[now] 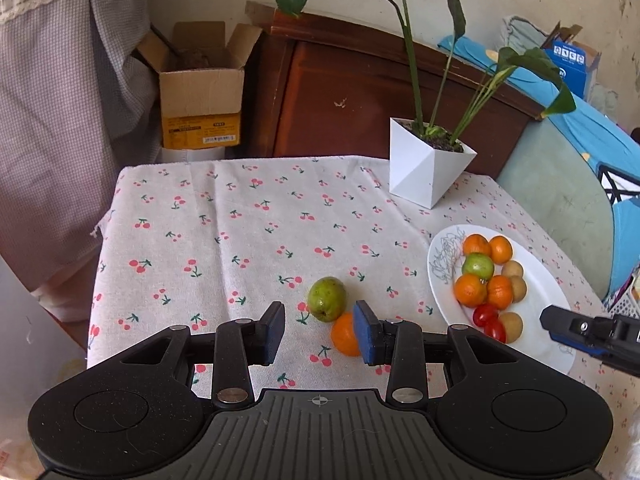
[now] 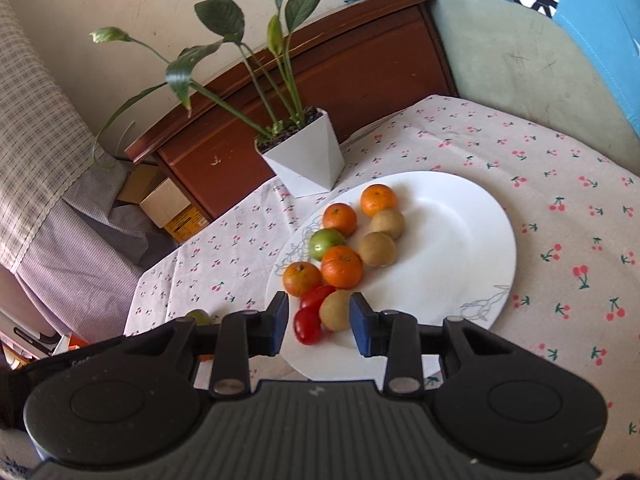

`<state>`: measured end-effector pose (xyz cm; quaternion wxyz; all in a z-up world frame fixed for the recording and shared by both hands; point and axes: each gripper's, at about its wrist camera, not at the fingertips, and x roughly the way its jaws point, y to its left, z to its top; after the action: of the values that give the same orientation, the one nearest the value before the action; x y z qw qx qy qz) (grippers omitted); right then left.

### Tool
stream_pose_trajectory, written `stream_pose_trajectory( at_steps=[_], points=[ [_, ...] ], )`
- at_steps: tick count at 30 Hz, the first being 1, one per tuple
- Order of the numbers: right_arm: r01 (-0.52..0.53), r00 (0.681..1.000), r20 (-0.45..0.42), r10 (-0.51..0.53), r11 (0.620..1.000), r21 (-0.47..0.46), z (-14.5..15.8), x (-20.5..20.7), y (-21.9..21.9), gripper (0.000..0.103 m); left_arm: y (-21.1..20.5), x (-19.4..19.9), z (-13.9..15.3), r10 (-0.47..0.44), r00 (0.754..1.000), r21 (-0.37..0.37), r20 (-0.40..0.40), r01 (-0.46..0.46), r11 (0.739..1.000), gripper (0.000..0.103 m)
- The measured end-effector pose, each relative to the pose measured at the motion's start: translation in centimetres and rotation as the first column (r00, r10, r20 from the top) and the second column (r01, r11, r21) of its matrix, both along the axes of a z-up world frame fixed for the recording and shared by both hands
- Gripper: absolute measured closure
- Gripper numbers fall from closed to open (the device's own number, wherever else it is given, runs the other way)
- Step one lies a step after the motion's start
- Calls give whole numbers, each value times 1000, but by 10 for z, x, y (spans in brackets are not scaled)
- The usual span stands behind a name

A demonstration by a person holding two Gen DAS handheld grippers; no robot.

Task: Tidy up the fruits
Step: 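Move both open grippers back to the last lime and orange, then grasp the green lime with the left gripper while the right gripper grasps the orange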

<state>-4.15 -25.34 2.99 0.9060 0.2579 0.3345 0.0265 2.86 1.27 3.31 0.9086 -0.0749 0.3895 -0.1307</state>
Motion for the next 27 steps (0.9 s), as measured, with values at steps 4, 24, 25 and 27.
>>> stream_pose_trajectory(
  at_steps=[4,24,25,27],
  points=[
    [-75,997,7,75,997,0,-2,7,21,68,-1,10,-2,7,1000,4,-13,-7,1000,67],
    [-308,951,8,310,946,-103,-24,39,104,60,17,42,-12,54,993,-96,-102,-63,993,67],
    [-308,951,5,310,945,-115,-26,40,106,60,17,42,-13,55,994,-98,-98,-65,993,67],
    [-308,950,2,311,942,-132,-28,41,109,60,16,43,-13,52,994,-105,-97,-62,993,67]
  ],
)
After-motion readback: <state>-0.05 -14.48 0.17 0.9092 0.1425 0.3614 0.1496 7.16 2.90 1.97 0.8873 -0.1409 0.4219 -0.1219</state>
